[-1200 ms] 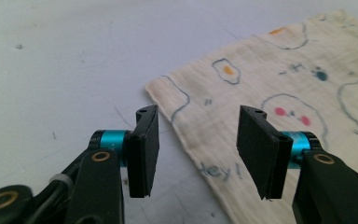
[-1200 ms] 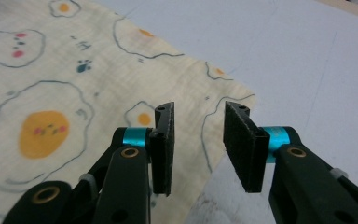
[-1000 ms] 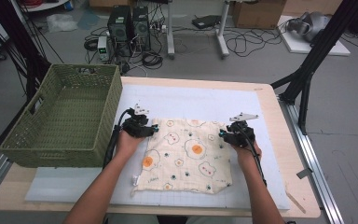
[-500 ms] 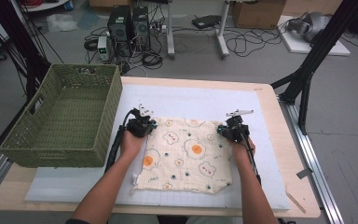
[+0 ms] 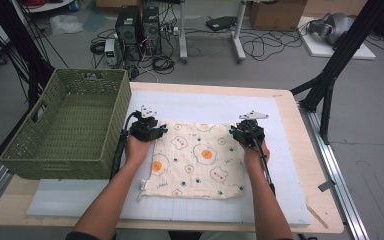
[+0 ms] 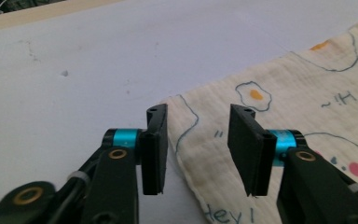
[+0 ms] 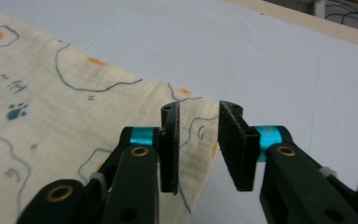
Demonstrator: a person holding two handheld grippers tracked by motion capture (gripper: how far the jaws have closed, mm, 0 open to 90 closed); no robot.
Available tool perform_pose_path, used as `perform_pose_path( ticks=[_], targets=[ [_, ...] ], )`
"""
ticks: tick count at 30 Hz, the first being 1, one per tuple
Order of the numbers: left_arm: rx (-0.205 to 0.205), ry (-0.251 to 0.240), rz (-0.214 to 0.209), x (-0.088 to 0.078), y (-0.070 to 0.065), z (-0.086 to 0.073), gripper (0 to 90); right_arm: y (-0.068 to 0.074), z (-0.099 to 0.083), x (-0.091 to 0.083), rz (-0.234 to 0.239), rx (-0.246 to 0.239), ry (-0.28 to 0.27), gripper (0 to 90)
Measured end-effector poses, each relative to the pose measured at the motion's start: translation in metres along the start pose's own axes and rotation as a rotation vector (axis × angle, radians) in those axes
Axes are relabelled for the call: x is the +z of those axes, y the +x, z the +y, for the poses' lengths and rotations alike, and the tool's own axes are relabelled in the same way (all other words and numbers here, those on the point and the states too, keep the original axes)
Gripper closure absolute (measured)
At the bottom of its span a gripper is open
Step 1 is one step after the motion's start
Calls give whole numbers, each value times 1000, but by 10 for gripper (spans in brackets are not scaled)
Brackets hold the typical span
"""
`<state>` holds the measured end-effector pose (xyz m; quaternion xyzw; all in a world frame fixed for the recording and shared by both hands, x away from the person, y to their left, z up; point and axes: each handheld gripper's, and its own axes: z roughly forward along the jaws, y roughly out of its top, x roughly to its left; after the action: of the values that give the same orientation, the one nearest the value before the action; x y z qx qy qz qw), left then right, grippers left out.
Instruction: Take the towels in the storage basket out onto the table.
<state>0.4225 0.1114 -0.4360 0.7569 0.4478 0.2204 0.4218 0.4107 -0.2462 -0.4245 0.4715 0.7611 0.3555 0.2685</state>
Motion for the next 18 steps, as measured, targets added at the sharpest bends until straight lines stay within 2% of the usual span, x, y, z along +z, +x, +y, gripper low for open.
perform_pose_path(
  ticks=[1,3,6,9,11,12,13,14,16,17,18],
  targets=[
    [-5,-1,-7,-1,0,-1,535,-1,0,-4,13,7,5,682],
    [-1,10,-24,-2,-3,-3,506,-3,0,-14,33,-10,-2,683],
    [-2,32,-41,-4,-5,-7,493,-5,-4,-28,28,-37,-41,659],
    [10,17,-32,-9,-8,-13,511,-9,-14,-39,66,-10,-17,632],
    [7,41,-23,-10,-8,-19,524,-11,-22,-44,93,12,14,613],
    [4,72,-24,-10,-6,-21,524,-10,-26,-46,104,21,32,603],
    [-8,92,-30,-10,-5,-22,521,-10,-31,-48,114,21,53,601],
    [-9,93,-34,-11,-5,-23,517,-10,-37,-50,122,16,68,596],
    [16,103,-34,-11,-6,-22,557,-8,-50,-54,134,16,90,593],
    [43,102,-25,-11,-8,-23,598,-7,-55,-57,142,24,92,593],
    [48,103,-38,-12,-8,-22,652,-7,-61,-59,150,29,90,598]
  ],
)
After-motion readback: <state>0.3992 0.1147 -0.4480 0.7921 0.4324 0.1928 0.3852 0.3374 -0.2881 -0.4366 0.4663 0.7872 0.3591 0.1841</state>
